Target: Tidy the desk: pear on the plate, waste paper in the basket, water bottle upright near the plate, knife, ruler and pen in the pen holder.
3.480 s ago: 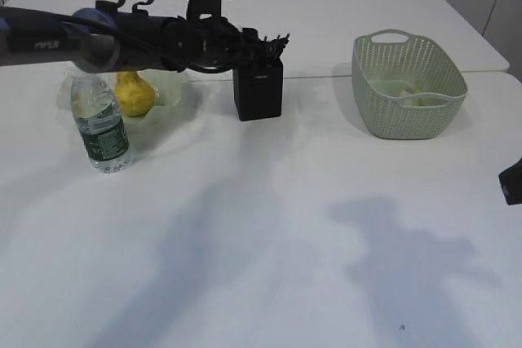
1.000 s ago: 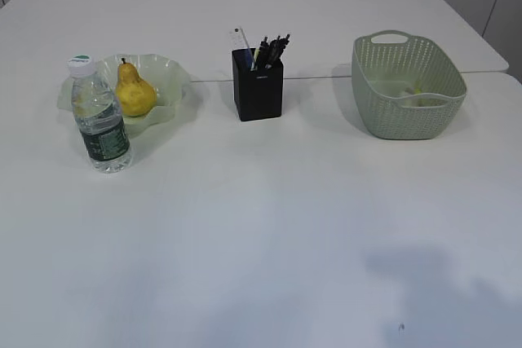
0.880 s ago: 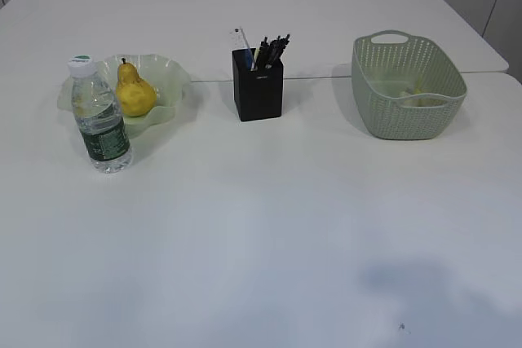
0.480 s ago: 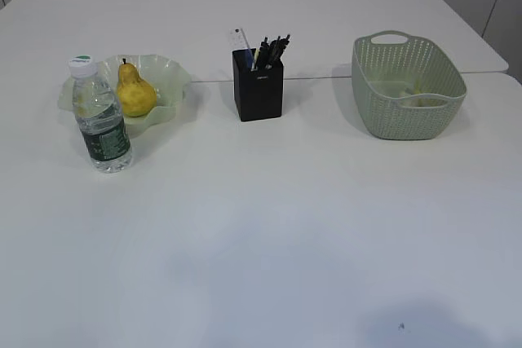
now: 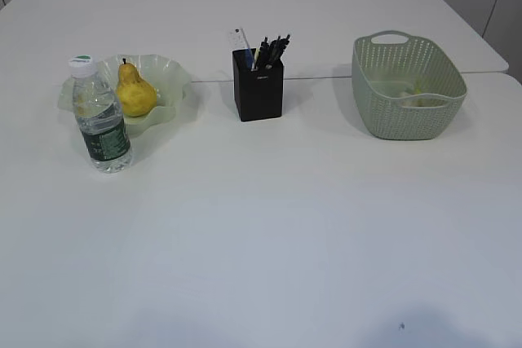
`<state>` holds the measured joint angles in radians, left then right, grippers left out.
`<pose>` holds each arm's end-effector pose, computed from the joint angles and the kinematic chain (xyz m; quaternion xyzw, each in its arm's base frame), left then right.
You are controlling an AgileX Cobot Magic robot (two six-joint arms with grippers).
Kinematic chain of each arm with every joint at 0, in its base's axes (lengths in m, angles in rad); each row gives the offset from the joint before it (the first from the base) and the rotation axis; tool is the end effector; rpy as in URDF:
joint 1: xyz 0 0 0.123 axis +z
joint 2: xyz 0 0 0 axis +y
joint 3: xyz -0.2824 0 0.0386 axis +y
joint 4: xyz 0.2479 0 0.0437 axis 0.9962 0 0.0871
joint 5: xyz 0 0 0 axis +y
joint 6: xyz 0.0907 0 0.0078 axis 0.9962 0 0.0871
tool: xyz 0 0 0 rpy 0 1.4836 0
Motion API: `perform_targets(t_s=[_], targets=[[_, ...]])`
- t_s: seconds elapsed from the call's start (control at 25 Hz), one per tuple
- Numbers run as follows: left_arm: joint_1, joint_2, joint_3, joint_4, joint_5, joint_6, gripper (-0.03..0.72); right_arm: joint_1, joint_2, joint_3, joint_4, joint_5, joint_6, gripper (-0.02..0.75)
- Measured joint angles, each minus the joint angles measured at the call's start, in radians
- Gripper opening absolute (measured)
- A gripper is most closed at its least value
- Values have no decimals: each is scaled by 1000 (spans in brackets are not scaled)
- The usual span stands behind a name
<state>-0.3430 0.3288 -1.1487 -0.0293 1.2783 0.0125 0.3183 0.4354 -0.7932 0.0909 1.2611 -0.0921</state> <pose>-0.0318 0.0086 0.4287 0.1503 0.8116 -0.1066 0.5544 0.0348 0.0198 0.3388 -0.1922 0.9086 0.0866 0.3606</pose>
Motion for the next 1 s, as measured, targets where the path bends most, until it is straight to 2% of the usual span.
perform_targets(t_s=[0.24,0.4,0.64,1.0], targets=[[0,-214,204,7,6,11,377,0,-2,10,8,1,-57,480],[0,-288,302,7,6,13,375,0,-43,82,8,-34,-73,480],[0,-322,394,16,6,13,374,0,-252,167,-3,-154,-77,480],[0,-322,569,14,-46,14,367,0,-451,274,6,-136,-77,479]])
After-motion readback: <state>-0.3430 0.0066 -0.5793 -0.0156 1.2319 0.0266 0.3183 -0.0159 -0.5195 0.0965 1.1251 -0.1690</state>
